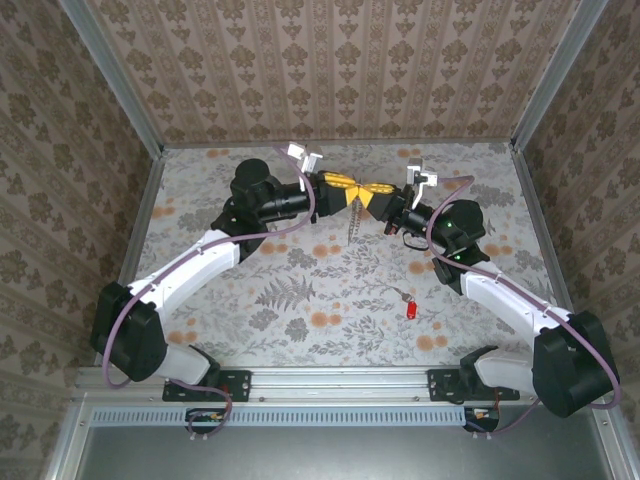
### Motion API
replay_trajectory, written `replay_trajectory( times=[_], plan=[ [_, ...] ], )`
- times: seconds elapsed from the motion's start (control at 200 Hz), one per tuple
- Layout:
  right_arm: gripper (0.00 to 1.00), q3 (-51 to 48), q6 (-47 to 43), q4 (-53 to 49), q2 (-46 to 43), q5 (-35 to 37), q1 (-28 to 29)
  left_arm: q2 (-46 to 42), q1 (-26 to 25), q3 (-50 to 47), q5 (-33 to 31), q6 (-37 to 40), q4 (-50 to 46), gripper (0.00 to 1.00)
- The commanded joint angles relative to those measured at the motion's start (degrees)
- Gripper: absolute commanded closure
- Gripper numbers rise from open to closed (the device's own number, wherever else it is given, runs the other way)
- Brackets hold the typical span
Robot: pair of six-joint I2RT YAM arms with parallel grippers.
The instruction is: Put the keys on the keyring
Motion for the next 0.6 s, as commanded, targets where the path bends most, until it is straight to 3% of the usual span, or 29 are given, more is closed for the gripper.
replay_trajectory(
  times=[0.0,0.115,0.465,0.595],
  plan=[
    [1.0,0.93,-0.66,1.72,-0.96,1.11,0.19,-1.67,0.19,0.5,1.08,0.65,2.8,0.8],
    [1.0,0.84,-0.74,1.64,-0.98,1.2,0.16,-1.58,0.14,0.4,1.94,0.65,3.02,0.84],
    [1.0,1.35,-0.75,1.24,-0.7,1.24,0.11,-1.0,-0.69,0.85,6.04,1.59,2.19,0.84],
    [1.0,1.28,-0.97,0.88,-0.83,1.36,0.11,-1.11,-0.78,0.87,6.21,2.15,1.63,0.93]
  ],
)
